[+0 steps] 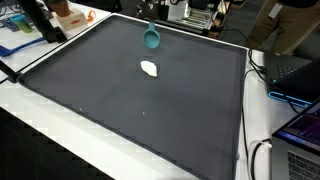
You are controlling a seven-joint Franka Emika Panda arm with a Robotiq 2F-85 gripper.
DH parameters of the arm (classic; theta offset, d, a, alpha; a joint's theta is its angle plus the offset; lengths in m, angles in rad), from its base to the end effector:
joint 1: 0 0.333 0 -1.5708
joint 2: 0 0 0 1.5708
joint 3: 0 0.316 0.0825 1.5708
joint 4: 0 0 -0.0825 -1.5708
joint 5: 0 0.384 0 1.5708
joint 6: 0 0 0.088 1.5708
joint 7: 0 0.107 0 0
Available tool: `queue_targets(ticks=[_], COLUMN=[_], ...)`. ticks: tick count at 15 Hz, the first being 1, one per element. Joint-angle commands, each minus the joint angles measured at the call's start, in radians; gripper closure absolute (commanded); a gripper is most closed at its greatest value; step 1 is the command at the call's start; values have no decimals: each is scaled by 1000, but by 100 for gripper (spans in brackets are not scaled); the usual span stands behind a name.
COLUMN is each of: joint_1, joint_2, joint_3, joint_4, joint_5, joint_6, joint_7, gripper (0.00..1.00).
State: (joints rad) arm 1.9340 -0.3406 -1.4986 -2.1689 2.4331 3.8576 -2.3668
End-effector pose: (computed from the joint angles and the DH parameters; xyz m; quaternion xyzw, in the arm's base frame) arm 0.4134 0.0725 0.3785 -0.9797 -0.0387 -0.1962 0.0127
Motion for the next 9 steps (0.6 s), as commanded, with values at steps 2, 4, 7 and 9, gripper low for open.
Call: queue_targets(ticks=[2, 4, 7, 9], joint_1=[13, 73, 144, 197], joint_2=[-81, -93, -127, -176], joint_3=[33, -27, -76, -108], joint_4=[-19, -29, -34, -32], joint_5=[-105, -171, -269, -314], joint_6=[36, 31, 38, 66], joint_7=[94, 143, 224, 255], gripper=[78, 78, 78, 78])
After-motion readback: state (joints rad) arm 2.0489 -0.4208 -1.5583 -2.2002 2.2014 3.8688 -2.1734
